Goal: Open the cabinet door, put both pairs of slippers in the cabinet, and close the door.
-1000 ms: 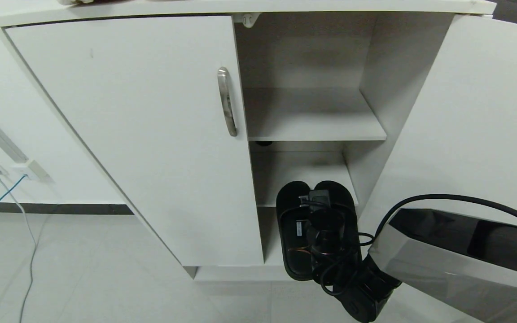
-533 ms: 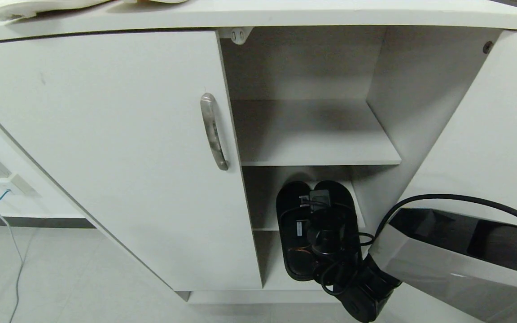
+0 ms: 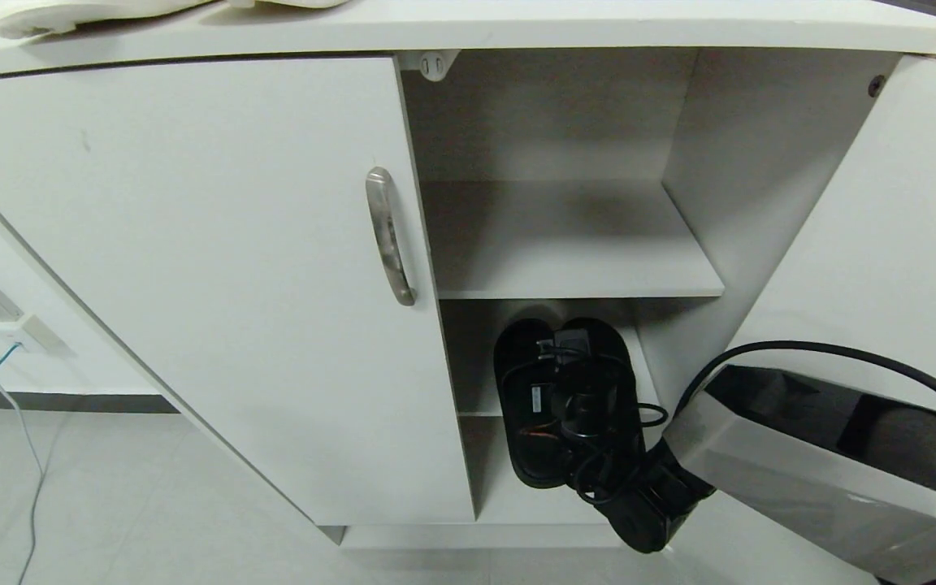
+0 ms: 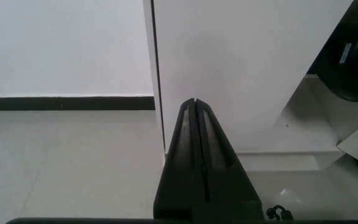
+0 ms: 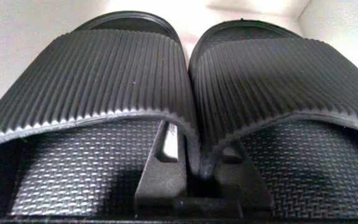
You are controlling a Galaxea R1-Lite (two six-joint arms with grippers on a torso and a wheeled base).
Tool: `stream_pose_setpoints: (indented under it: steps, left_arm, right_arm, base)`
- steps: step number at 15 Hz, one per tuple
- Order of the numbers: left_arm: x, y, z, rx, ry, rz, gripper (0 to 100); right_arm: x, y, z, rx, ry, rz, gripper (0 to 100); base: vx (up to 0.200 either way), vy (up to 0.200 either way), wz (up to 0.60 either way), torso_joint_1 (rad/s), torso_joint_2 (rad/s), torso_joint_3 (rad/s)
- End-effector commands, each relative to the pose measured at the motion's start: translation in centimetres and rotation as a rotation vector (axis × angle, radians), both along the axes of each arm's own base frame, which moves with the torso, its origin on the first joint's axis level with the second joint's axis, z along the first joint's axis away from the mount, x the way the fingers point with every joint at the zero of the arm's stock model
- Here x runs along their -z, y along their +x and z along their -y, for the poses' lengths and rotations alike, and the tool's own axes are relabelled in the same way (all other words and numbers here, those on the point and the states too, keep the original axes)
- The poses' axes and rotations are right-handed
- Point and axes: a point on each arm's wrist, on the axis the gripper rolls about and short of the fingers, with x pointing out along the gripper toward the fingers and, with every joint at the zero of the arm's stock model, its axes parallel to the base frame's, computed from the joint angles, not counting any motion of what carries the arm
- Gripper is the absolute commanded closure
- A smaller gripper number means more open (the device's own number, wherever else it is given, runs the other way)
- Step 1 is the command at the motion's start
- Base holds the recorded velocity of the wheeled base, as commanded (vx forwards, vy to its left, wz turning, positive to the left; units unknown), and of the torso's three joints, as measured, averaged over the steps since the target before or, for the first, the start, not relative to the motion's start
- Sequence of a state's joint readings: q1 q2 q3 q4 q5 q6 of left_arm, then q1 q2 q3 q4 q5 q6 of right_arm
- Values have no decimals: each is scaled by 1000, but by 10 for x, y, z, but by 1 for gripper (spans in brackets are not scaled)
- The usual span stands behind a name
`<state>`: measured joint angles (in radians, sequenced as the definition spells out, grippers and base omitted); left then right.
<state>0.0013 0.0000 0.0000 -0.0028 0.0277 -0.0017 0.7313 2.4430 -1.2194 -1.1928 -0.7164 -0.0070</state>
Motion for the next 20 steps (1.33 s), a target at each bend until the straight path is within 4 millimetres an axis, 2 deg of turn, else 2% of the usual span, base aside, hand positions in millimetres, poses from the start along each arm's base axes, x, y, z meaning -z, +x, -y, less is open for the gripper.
stream_pose_setpoints:
  steps: [1,7,12,19,20]
  left_arm:
    - [0,0,0,-2,-1,-1,100]
    - [0,0,0,-3,-1,-1,100]
    - [0,0,0,-3,0,-1,100]
    - [0,0,0,-6,0,-1,100]
    - [0,0,0,-5,0,-1,100]
  right_arm:
    - [2,28,-2,35,10,11,100]
    - [-13,68,-7,75,42,37,100]
    - [-12,83,-7,92,38,33,100]
    - [-6,91,-3,89,40,35,100]
    - [-6,91,-3,89,39,34,0]
  base:
    - [0,0,0,0,0,0]
    - [0,0,0,0,0,0]
    - [0,0,0,0,0,0]
    - [0,0,0,0,0,0]
    - [0,0,0,0,0,0]
